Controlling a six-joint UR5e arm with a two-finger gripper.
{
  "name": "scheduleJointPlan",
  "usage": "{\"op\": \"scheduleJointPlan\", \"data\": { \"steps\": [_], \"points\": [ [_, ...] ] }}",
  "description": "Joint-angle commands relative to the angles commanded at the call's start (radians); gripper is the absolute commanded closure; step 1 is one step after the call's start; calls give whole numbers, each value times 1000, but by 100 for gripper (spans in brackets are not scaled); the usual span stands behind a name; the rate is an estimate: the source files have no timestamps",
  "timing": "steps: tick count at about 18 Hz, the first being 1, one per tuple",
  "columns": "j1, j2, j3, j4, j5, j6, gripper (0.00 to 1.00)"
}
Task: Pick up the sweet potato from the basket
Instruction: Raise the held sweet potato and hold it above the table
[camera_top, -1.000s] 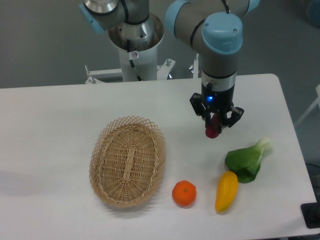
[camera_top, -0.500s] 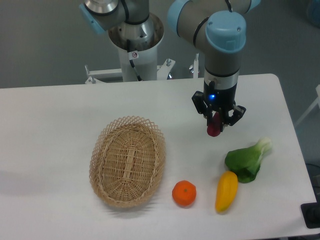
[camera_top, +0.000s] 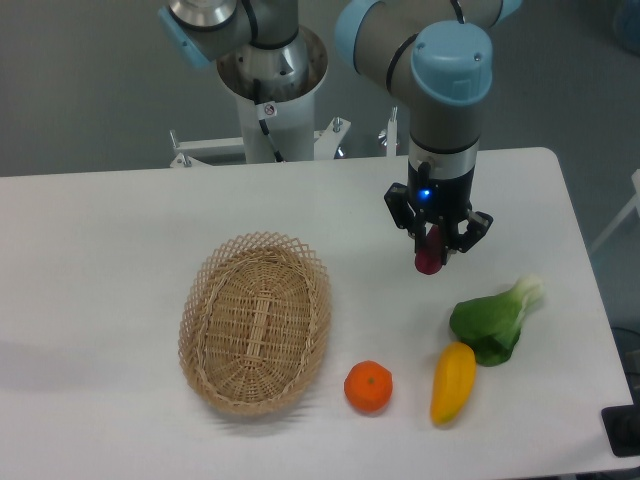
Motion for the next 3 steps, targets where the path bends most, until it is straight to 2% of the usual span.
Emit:
{"op": "scheduleJointPlan", "data": {
  "steps": [3],
  "points": [
    [0, 0, 2, 0, 0, 2, 63]
  ]
}}
